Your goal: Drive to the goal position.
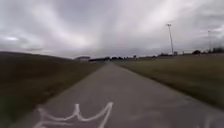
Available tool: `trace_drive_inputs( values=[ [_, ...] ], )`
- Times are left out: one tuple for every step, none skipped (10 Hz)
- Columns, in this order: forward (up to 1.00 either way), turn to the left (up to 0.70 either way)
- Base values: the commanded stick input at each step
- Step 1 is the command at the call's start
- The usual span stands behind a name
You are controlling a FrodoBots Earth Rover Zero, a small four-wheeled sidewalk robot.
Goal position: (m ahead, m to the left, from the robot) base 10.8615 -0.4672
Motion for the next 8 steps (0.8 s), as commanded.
trace_drive_inputs(
  values=[
    [0.70, 0.00],
    [0.70, 0.00],
    [0.70, 0.00],
    [0.70, 0.00],
    [0.70, 0.00],
    [0.70, 0.00],
    [0.70, 0.00],
    [0.70, 0.00]
  ],
)
